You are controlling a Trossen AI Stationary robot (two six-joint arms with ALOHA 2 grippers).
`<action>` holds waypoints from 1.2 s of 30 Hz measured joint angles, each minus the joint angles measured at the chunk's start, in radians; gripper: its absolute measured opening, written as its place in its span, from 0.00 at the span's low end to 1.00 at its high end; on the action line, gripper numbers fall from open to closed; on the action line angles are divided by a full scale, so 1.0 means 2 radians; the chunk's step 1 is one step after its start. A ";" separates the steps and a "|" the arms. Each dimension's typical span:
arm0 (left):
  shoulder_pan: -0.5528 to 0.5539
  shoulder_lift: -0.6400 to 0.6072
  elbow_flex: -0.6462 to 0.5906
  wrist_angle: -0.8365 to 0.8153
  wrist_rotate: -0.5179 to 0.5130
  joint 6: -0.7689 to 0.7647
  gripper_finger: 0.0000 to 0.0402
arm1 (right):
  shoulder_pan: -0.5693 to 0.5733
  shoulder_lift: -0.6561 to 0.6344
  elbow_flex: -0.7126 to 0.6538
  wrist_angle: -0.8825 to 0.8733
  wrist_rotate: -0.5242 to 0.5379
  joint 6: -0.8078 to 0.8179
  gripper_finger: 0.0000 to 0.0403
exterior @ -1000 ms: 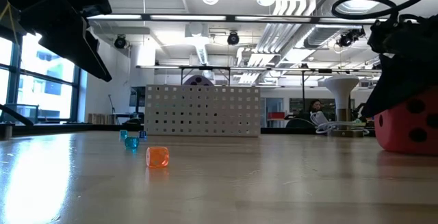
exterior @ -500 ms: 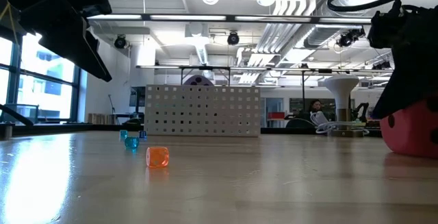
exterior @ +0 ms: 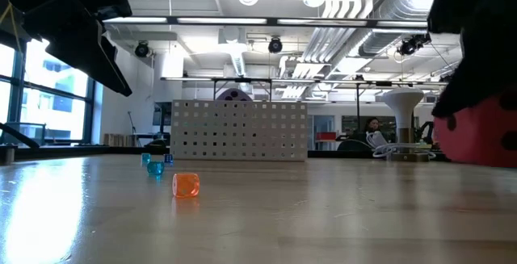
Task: Pick & Place Dice
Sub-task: Put the large red dice into the white basket
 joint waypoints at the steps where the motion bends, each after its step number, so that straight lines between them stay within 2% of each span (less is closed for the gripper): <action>1: 0.000 0.000 0.000 0.000 0.000 0.000 1.00 | -0.002 0.000 0.008 -0.001 0.003 -0.012 0.87; 7: 0.000 0.000 0.000 0.000 0.000 0.000 1.00 | -0.041 -0.001 0.070 -0.002 0.026 -0.129 0.86; 14: 0.000 0.000 0.000 0.000 0.000 0.001 1.00 | -0.142 -0.001 0.172 0.018 0.024 -0.340 0.86; 18: 0.000 0.000 0.000 0.000 0.000 0.013 1.00 | -0.206 -0.002 0.215 0.058 -0.003 -0.442 0.86; 22: 0.000 0.000 0.000 0.000 0.000 0.015 1.00 | -0.269 -0.002 0.224 0.113 -0.027 -0.518 0.86; 25: 0.000 0.000 0.000 0.000 0.000 0.015 1.00 | -0.328 -0.002 0.224 0.152 -0.068 -0.545 0.86; 29: 0.000 0.000 0.000 0.000 0.000 0.015 1.00 | -0.402 0.011 0.224 0.215 -0.084 -0.561 0.86; 31: 0.000 0.000 0.000 0.000 0.000 0.015 1.00 | -0.438 0.025 0.224 0.244 -0.109 -0.554 0.86; 34: 0.000 0.000 0.000 0.000 0.000 0.015 1.00 | -0.476 0.072 0.226 0.314 -0.152 -0.515 0.86; 36: 0.000 0.000 0.000 0.000 0.000 0.015 1.00 | -0.493 0.102 0.235 0.313 -0.156 -0.516 0.86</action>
